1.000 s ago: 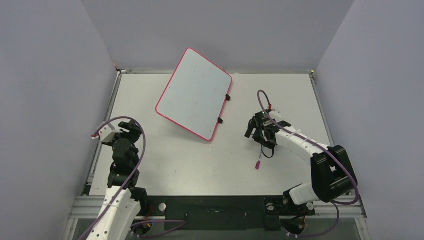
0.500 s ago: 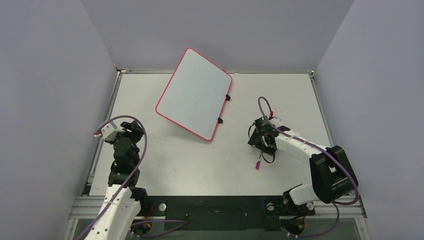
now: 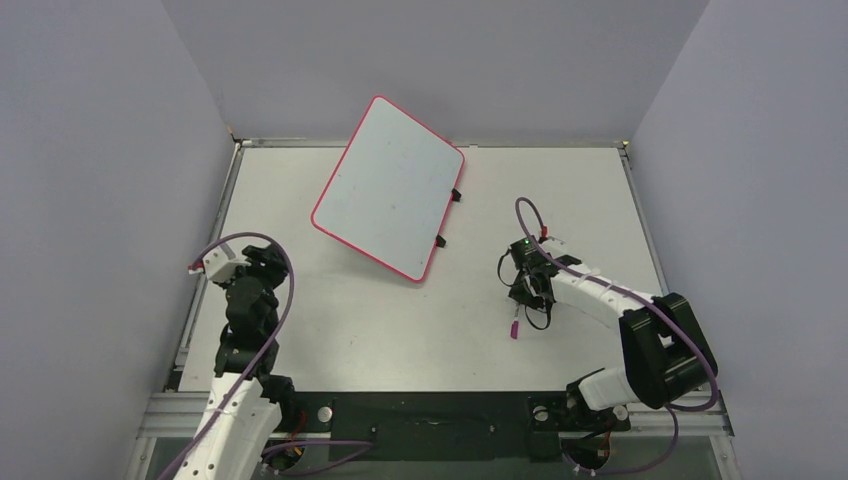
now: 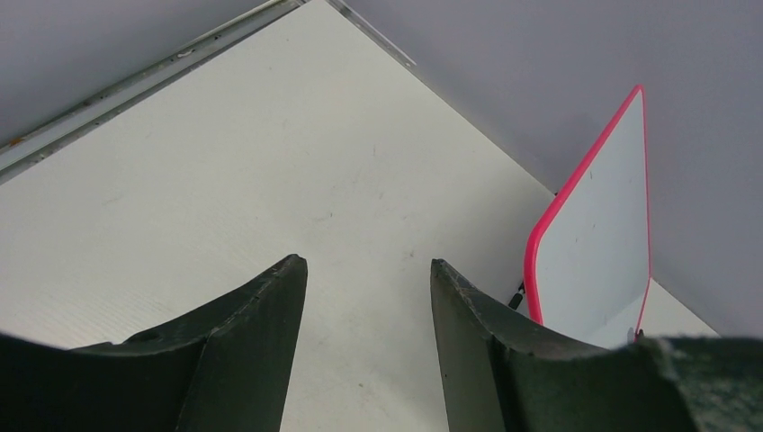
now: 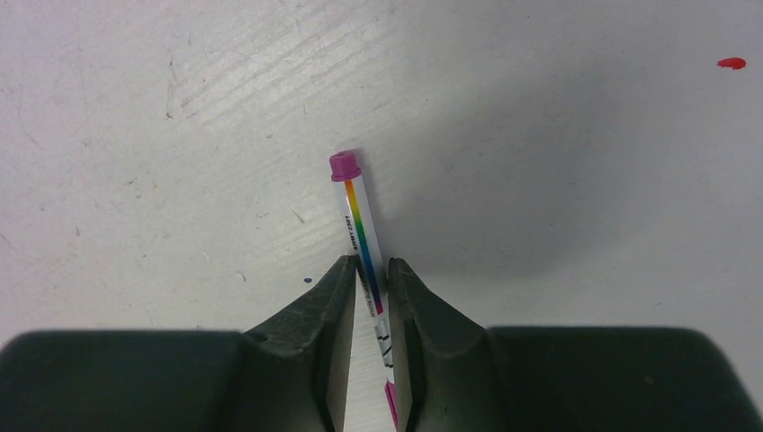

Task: Write a sentence on the whiteboard
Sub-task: Pick up the whiteboard marker from the center of the board.

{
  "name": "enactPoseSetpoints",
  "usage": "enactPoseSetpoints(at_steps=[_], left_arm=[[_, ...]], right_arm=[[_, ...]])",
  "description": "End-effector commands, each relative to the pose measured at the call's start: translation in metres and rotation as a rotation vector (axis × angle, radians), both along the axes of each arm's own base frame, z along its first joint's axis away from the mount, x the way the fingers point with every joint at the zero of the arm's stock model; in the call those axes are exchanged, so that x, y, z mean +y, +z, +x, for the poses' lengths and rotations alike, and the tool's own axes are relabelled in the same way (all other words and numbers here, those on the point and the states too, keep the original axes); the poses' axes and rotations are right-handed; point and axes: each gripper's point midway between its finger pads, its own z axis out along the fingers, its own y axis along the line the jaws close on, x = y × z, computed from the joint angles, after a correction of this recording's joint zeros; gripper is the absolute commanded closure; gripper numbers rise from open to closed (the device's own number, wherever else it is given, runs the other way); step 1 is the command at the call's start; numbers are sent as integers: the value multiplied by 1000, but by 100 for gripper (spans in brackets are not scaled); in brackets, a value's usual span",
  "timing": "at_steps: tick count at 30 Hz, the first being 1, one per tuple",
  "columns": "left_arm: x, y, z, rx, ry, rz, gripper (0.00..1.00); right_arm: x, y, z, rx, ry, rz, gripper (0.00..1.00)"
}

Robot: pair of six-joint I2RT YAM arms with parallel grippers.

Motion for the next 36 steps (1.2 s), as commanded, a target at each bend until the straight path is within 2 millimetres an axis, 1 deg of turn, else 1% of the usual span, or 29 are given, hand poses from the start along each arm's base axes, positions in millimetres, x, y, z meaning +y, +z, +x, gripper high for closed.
enactPoseSetpoints(at_steps=[1,4,7,9,10,11,13,15,16,17,19,20,21,22,23,24,25,26,27,28,29,30,31,32,33,34,35,36], left_arm=[[-9,32,1,-64,-44,-31,50],[-15,35,3,-62,-77,-41,51],[-22,35,5,-50,-117,-44,51],[-32,32,8,-30,-174,-32,51],[-39,29,9,-13,-221,-21,51],[-43,28,9,-8,-243,-14,52],[-52,27,10,4,-301,1,52],[-65,30,8,-3,-377,19,53],[-77,35,7,-24,-439,21,52],[-83,40,6,-40,-474,29,53],[-109,55,0,-104,-616,35,53],[-116,60,-3,-123,-652,35,53],[-124,67,-5,-154,-694,35,53],[-131,69,-7,-168,-724,33,53],[-137,76,-9,-199,-749,32,53],[-145,76,-10,-204,-780,27,53],[-155,79,-11,-223,-813,22,52],[-159,80,-11,-231,-827,21,53],[-171,82,-12,-240,-866,20,54],[-177,86,-12,-248,-886,22,57],[-189,85,-12,-245,-927,26,57],[-196,92,-13,-259,-948,29,58],[-208,91,-13,-255,-992,35,58],[-215,97,-14,-269,-1017,38,58],[-227,98,-16,-279,-1062,40,58],[-233,103,-16,-293,-1082,42,58],[-244,105,-18,-310,-1123,43,58],[-249,111,-19,-327,-1142,44,58]], right_arm=[[-4,-4,3,-6,25,-40,82],[-6,-12,0,16,42,-59,80],[-6,-22,-5,39,62,-56,83],[-4,-25,-7,47,74,-47,91],[-2,-24,-6,41,78,-40,97],[0,-23,-6,39,85,-30,100],[3,-13,-2,7,92,-9,100],[6,4,5,-42,89,7,100],[7,16,8,-71,86,17,100],[9,27,14,-103,78,28,100],[12,52,20,-160,66,54,100],[16,71,27,-211,56,82,100],[17,78,28,-225,52,93,100],[22,95,32,-270,46,128,100],[25,103,34,-292,43,145,100],[29,118,37,-331,33,178,100],[32,129,38,-364,31,202,100],[36,139,40,-388,19,232,100],[39,151,42,-424,17,261,100],[42,160,43,-445,7,293,100],[44,172,44,-484,4,321,100],[46,180,45,-504,-9,347,100],[48,193,46,-544,-9,376,100],[50,200,46,-562,-19,398,100],[51,211,47,-600,-20,424,100],[52,217,47,-616,-28,444,100],[53,227,47,-650,-29,466,100],[53,232,47,-665,-36,481,100]])
